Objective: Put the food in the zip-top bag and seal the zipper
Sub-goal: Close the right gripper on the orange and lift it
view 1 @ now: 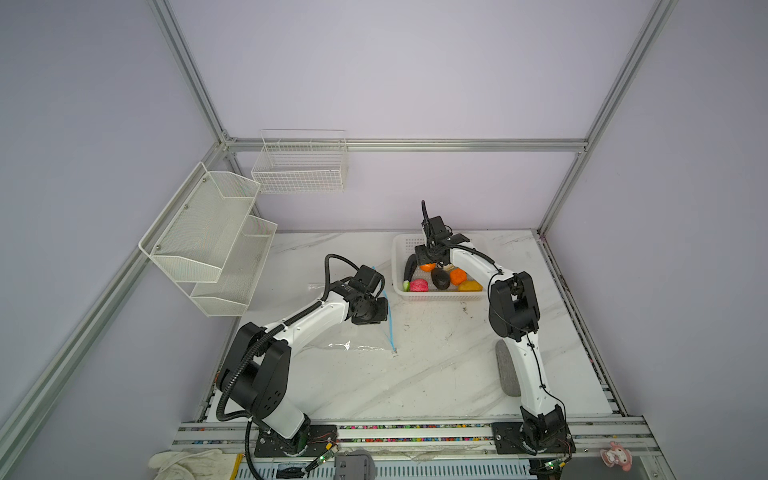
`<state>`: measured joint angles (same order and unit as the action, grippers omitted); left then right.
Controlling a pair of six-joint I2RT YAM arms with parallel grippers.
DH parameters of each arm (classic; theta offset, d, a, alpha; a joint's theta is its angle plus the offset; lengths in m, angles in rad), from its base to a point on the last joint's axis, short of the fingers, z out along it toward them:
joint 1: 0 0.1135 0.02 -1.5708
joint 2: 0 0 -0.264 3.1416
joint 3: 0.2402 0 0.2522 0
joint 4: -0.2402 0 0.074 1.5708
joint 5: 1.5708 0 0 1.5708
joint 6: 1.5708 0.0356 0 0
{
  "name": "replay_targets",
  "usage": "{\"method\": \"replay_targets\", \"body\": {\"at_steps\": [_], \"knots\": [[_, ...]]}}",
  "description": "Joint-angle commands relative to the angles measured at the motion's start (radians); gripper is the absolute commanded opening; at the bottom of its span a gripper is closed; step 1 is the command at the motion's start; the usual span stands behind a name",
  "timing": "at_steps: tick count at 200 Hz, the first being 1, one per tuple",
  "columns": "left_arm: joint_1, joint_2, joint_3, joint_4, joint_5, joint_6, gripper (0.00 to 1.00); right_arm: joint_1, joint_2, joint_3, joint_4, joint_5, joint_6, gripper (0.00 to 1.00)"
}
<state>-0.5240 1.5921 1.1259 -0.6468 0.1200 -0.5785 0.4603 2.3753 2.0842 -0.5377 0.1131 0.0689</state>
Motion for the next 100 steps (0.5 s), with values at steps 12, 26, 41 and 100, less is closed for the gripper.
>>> {"method": "replay_targets", "body": {"at_steps": [12, 26, 41, 100], "knots": [[0.009, -0.015, 0.085, -0.005, -0.001, 0.028, 0.0, 0.005, 0.058, 0.026, -0.054, 0.019, -0.004, 0.71], [0.009, -0.017, 0.084, -0.004, -0.002, 0.028, 0.0, 0.005, 0.072, 0.037, -0.056, 0.015, -0.002, 0.7], [0.009, -0.017, 0.085, -0.005, -0.002, 0.029, 0.0, 0.005, 0.089, 0.051, -0.062, 0.007, 0.0, 0.69], [0.01, -0.015, 0.087, -0.008, 0.003, 0.024, 0.0, 0.005, 0.068, 0.053, -0.052, -0.01, 0.005, 0.6]]}}
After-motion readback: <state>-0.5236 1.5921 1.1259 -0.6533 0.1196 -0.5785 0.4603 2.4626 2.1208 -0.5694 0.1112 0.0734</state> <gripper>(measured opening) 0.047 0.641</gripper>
